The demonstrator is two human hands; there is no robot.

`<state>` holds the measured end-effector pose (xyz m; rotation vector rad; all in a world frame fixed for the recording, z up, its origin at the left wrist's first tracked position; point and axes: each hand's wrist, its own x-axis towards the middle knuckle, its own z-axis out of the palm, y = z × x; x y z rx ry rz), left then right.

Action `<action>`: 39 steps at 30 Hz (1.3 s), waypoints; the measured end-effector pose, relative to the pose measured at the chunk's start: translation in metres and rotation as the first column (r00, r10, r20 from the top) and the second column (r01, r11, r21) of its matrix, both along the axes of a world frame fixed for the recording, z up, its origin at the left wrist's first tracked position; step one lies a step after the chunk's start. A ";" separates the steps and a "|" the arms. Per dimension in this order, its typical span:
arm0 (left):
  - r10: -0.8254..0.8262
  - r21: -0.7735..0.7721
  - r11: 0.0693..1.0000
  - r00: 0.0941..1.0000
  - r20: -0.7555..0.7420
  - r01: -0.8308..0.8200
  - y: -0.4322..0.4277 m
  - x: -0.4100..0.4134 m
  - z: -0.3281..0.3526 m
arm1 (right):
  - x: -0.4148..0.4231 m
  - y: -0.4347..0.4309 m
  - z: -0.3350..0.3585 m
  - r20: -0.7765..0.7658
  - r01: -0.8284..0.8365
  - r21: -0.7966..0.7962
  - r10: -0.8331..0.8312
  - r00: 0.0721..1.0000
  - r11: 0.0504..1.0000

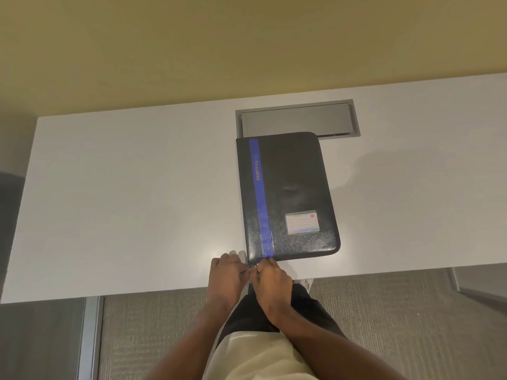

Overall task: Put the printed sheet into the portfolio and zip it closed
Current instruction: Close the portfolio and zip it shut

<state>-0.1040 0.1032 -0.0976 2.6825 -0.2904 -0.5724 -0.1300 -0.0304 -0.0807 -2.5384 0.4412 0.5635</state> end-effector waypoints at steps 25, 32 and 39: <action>-0.047 0.128 0.991 0.999 -0.026 0.050 0.017 0.015 -0.007 | -0.011 -0.107 -0.020 -0.183 -0.410 -0.314 0.369 0.911 0.856; -0.029 0.123 0.992 0.999 -0.022 0.032 0.018 0.012 -0.009 | -0.019 -0.173 -0.013 -0.151 -0.224 -0.349 0.181 0.972 0.910; -0.083 -0.004 0.996 0.977 0.195 0.086 -0.030 0.007 0.015 | -0.019 -0.187 -0.011 0.005 0.083 -0.156 -0.083 0.997 0.984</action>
